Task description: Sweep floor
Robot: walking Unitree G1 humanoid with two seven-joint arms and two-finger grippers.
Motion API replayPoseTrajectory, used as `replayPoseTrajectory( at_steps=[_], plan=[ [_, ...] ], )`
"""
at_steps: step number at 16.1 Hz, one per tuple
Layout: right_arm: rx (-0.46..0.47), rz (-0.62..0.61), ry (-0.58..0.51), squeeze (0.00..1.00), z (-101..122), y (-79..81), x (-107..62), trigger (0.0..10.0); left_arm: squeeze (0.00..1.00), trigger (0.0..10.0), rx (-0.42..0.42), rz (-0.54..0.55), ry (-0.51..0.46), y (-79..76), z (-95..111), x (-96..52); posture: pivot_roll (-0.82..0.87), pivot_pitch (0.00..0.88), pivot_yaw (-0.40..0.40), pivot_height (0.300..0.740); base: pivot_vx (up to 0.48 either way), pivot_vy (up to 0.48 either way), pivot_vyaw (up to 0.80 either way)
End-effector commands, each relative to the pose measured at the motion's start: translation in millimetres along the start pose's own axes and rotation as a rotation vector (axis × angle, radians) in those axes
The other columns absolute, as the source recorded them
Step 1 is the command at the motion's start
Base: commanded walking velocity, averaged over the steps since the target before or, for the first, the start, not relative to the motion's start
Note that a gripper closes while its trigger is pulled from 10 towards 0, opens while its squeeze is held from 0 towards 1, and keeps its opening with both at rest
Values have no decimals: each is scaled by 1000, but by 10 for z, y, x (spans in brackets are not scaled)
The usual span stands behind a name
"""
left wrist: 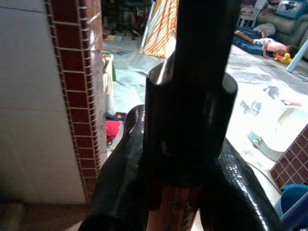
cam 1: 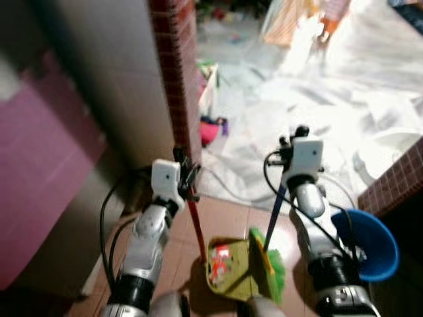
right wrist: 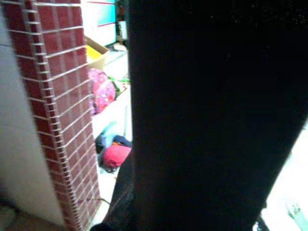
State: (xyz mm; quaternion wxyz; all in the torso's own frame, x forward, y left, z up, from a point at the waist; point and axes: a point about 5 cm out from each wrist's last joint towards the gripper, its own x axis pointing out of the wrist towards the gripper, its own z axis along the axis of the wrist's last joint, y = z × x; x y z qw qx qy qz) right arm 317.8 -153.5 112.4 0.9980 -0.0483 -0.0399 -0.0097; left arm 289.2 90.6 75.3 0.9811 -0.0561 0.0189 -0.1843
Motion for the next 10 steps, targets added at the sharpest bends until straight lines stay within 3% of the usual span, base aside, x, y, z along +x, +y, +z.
replayPoseTrajectory(
  at_steps=[1,10],
  plan=[
    [11,2,6,0,3,7,20,10000,0,10000,-8,-12,-43,-43,102,37,-86,0,57,740,-311,0,0],
    [6,3,10,0,-4,4,42,10000,0,10000,-10,-19,-39,-52,101,60,-91,0,58,740,-279,0,0]
  ],
)
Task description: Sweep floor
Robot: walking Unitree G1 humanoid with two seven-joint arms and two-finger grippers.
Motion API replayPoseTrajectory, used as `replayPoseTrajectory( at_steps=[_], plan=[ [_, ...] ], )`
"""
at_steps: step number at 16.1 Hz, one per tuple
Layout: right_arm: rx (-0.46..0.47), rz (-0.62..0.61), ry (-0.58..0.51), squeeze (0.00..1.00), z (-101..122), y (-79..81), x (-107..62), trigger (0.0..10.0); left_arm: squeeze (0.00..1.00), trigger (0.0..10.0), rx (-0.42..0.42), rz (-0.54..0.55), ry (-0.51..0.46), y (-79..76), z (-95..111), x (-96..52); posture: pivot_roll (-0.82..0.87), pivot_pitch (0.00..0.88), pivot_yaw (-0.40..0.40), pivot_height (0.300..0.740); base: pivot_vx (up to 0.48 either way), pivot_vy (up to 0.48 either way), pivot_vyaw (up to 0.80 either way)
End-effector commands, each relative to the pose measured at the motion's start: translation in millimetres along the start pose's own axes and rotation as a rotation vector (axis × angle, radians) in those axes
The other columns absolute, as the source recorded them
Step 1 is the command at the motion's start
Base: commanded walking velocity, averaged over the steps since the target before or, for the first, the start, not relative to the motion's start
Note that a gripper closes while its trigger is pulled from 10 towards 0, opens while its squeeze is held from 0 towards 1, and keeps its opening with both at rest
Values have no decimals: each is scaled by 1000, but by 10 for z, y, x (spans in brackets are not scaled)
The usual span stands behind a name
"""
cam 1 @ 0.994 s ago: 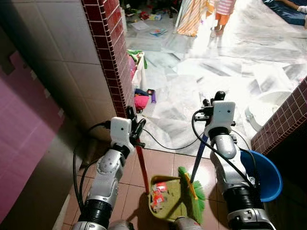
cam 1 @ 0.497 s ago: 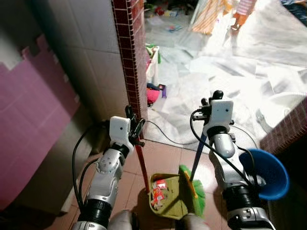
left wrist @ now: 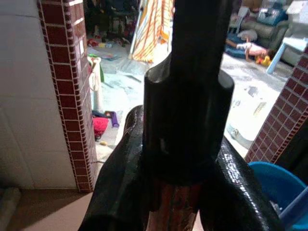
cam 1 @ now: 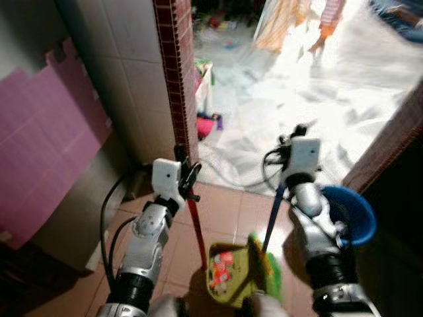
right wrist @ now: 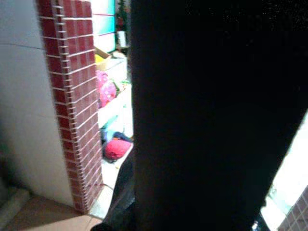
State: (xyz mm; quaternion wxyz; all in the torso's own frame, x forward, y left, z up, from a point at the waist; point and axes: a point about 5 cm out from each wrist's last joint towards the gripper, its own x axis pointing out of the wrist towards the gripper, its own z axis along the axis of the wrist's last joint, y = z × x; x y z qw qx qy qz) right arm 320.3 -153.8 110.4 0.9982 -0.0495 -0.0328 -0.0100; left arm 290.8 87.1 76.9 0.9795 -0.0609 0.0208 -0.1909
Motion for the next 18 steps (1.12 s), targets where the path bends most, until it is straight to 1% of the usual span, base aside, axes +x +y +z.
replayPoseTrajectory(
  at_steps=[1,3,5,12,18],
  plan=[
    [9,2,-4,0,18,3,20,10000,0,10000,0,-5,-43,-24,90,33,-91,0,58,740,0,0,0],
    [9,1,0,0,7,1,12,10000,0,10000,-8,0,-43,-24,90,35,-90,0,58,740,0,0,0],
    [10,2,4,0,-6,9,5,10000,0,10000,-17,2,-39,-24,82,31,-89,0,58,740,0,330,-587],
    [8,10,9,0,-29,25,-5,10000,0,10000,-26,-2,-34,-21,80,33,-88,0,57,740,0,472,-609],
    [8,21,8,0,-36,46,-3,10000,0,10000,-17,-5,-36,-30,84,37,-87,0,56,740,0,480,-800]
  ],
)
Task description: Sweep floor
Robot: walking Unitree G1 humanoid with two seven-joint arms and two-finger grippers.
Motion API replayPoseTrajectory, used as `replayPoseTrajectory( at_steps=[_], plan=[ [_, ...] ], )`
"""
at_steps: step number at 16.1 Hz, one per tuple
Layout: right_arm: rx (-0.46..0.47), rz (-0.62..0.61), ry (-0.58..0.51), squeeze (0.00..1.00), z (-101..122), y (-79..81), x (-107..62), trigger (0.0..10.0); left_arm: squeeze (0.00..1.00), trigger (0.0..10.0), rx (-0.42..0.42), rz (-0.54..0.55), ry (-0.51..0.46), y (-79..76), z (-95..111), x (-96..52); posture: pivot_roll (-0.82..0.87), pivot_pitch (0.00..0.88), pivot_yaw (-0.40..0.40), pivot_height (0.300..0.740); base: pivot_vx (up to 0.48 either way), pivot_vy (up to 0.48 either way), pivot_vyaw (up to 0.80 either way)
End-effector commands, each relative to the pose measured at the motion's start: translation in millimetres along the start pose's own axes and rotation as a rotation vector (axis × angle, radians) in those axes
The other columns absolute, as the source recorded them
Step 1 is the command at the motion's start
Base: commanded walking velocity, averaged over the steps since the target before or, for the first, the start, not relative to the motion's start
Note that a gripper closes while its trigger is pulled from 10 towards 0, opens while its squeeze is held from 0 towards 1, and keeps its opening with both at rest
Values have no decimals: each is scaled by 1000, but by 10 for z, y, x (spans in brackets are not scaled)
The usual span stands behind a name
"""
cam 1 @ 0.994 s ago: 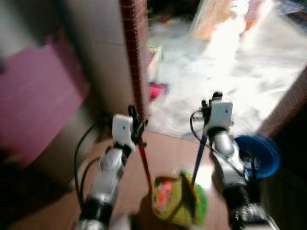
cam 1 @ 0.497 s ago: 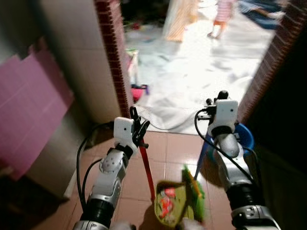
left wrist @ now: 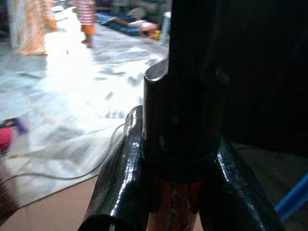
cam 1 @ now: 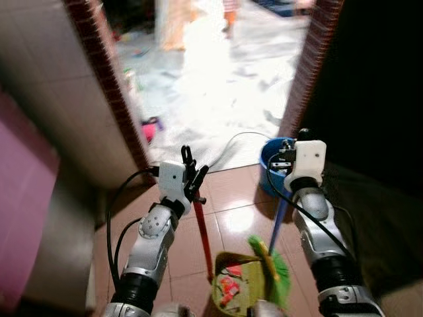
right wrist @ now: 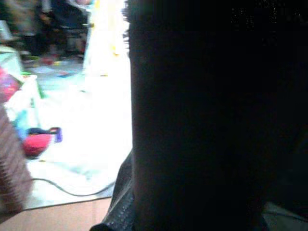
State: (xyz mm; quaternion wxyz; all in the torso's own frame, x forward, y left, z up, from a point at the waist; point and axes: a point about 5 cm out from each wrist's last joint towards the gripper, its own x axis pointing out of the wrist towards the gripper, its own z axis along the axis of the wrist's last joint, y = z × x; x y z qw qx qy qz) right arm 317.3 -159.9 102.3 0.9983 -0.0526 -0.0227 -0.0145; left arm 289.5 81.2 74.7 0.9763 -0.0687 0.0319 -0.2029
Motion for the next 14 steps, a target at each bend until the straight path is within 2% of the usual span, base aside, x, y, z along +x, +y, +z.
replayPoseTrajectory(
  at_steps=[1,3,5,7,8,9,12,14],
  plan=[
    [15,30,-14,0,51,103,33,10000,0,10000,2,18,-58,26,116,24,-85,0,55,740,0,379,-800],
    [17,32,-14,0,49,109,36,10000,0,10000,18,10,-73,26,138,25,-84,0,55,740,0,0,-719],
    [17,36,-17,0,51,122,39,10000,0,10000,26,13,-95,37,187,31,-83,0,55,740,0,0,-225],
    [12,37,-22,0,61,114,43,10000,0,10000,-9,31,-112,50,253,56,-82,0,51,740,0,0,0],
    [4,30,-14,0,42,96,33,10000,0,10000,-57,33,-101,59,267,58,-82,0,51,740,0,0,0],
    [2,24,-10,0,31,83,31,10000,0,10000,-72,58,-88,81,260,52,-81,0,49,740,0,0,-800],
    [-2,21,-16,0,43,78,44,10000,0,10000,-6,74,-88,136,205,19,-85,0,51,740,0,0,-800],
    [5,20,-19,0,53,81,51,10000,0,10000,2,77,-80,136,202,20,-87,0,52,740,0,0,-800]
  ],
)
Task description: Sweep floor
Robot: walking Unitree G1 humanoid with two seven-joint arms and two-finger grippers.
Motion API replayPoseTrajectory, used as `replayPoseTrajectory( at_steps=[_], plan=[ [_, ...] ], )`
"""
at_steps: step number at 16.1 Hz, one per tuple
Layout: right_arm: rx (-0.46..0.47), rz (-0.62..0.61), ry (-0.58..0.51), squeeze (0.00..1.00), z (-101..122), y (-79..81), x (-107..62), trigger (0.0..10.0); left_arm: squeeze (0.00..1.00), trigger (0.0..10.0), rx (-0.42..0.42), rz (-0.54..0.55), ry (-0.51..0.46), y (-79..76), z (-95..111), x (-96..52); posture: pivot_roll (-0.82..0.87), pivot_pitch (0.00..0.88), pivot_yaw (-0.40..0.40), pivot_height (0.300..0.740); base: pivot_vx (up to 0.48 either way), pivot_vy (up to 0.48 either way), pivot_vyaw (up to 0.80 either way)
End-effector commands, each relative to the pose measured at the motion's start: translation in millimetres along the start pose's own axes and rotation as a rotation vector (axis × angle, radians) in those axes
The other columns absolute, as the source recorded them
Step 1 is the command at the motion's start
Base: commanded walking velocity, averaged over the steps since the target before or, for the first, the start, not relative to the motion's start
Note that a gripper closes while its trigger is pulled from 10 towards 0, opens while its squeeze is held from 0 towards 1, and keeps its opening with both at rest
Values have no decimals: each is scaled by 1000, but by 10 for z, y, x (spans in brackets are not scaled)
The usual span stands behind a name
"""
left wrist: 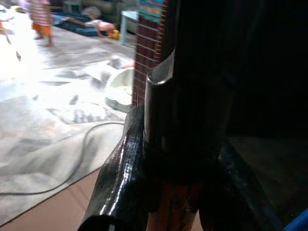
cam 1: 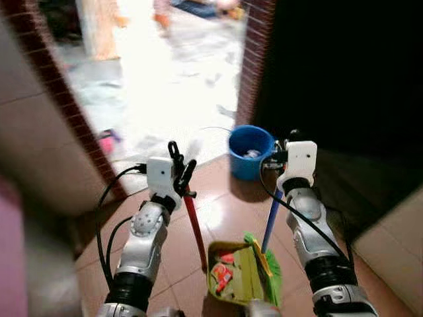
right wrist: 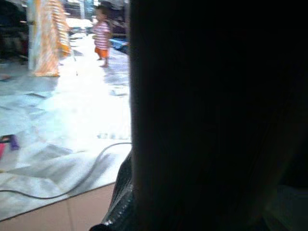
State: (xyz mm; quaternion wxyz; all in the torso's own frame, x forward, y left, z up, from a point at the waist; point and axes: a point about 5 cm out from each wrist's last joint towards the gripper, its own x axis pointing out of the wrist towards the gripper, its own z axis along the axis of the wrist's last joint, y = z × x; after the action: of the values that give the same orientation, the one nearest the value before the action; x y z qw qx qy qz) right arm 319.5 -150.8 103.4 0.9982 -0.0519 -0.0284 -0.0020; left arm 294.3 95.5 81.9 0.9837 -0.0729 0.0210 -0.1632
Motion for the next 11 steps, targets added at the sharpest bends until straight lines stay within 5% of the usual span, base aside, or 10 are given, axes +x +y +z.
replayPoseTrajectory(
  at_steps=[1,6,8,11],
  plan=[
    [2,-3,-7,0,34,-8,34,10000,0,10000,1,1,-56,-11,129,49,-89,0,50,740,0,0,-800],
    [-24,-10,2,0,0,-45,15,10000,0,10000,-33,35,-164,15,362,103,-96,0,55,740,0,0,-400],
    [-103,-15,118,0,-223,-81,-31,10000,0,10000,-60,25,-204,-3,492,146,-97,0,57,740,302,0,0],
    [-99,-23,163,0,-333,-122,-85,10000,0,10000,-70,23,-245,-16,626,182,-93,0,54,740,328,0,-517]
  ],
)
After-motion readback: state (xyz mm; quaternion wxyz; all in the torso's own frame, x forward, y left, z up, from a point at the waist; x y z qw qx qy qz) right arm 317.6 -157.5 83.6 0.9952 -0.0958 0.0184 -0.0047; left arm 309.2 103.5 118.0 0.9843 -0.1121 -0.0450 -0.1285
